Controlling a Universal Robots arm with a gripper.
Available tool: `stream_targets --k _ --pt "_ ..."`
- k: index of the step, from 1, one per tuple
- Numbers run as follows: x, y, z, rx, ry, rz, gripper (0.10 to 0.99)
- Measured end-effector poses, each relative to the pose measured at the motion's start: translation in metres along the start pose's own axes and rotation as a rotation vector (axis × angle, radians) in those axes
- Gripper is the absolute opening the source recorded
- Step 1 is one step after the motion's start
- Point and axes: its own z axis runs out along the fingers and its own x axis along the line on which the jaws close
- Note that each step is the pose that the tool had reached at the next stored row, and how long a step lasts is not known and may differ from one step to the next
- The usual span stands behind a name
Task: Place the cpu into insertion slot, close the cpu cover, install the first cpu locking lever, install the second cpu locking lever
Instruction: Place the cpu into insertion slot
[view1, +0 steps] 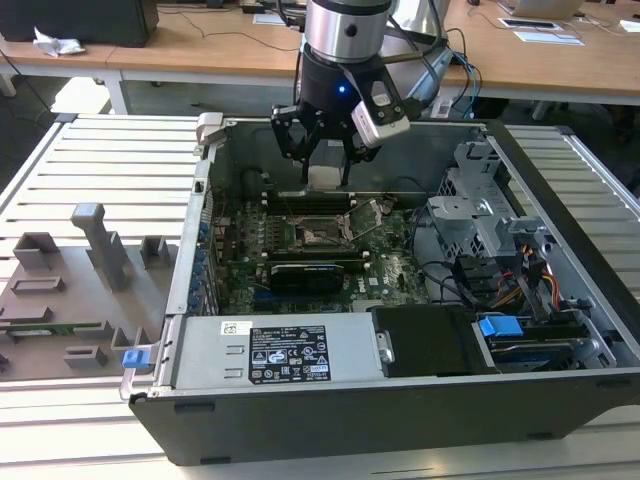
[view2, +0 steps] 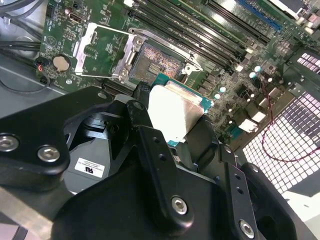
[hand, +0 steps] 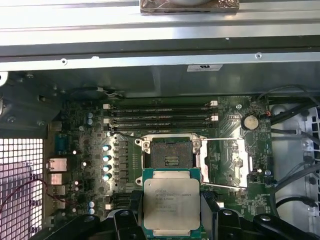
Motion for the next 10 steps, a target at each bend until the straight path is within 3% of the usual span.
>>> stream_targets --k 10 --pt "-0.0001 -0.0006 0.0061 0.0 0.0 0.0 0.541"
